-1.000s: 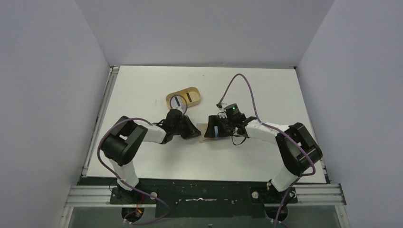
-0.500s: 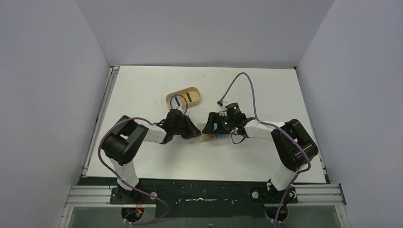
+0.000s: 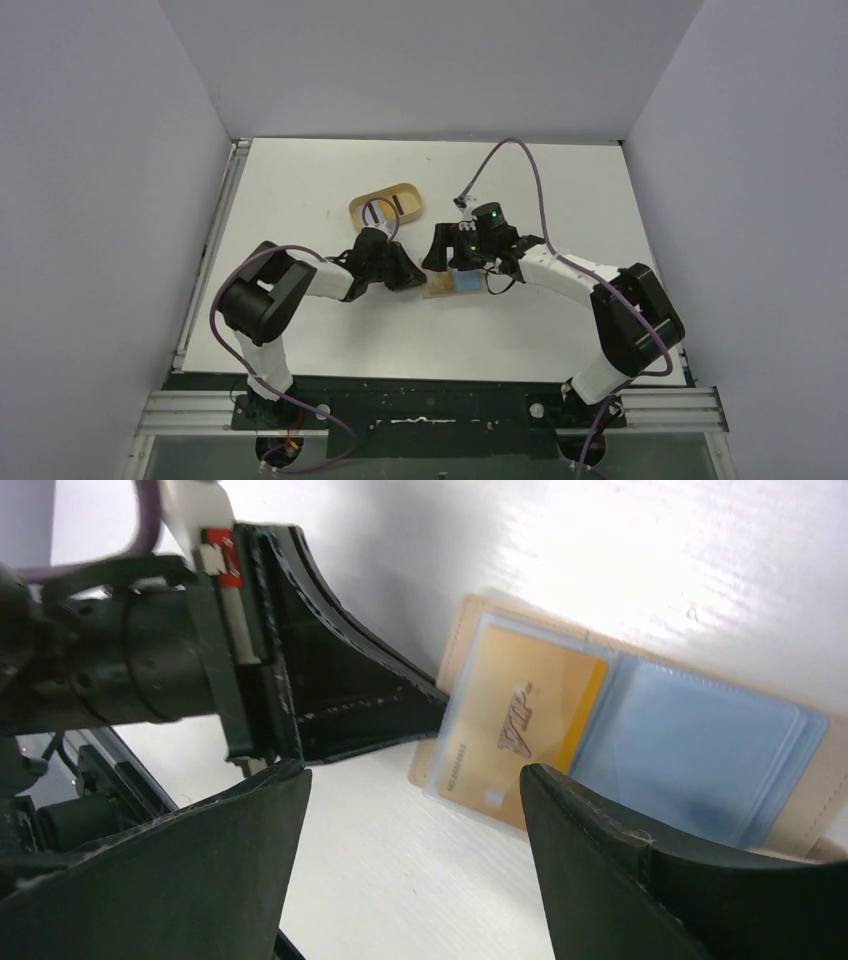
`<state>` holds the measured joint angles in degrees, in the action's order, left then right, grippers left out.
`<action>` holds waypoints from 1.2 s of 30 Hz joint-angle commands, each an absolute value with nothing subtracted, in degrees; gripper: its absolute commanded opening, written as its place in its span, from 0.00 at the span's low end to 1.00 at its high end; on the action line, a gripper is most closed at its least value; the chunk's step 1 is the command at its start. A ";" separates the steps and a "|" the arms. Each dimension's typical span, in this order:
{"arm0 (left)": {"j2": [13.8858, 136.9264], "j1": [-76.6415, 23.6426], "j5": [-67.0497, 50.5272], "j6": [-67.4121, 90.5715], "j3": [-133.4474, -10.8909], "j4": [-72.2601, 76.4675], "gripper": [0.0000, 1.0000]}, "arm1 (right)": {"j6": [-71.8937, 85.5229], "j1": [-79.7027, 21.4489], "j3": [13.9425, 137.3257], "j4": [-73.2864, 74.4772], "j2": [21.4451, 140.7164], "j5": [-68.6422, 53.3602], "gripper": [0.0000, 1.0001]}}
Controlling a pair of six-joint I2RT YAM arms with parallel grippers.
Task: Take the credit cards out of the card holder
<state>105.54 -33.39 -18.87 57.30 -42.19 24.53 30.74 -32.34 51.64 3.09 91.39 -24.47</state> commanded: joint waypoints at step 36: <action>108.44 -34.36 -15.39 53.64 -41.91 17.87 0.00 | 31.98 -35.02 50.59 1.61 100.72 -18.81 0.78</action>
<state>105.86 -33.61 -18.85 56.53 -42.59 24.47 30.28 -32.86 50.09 -2.57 98.67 -20.25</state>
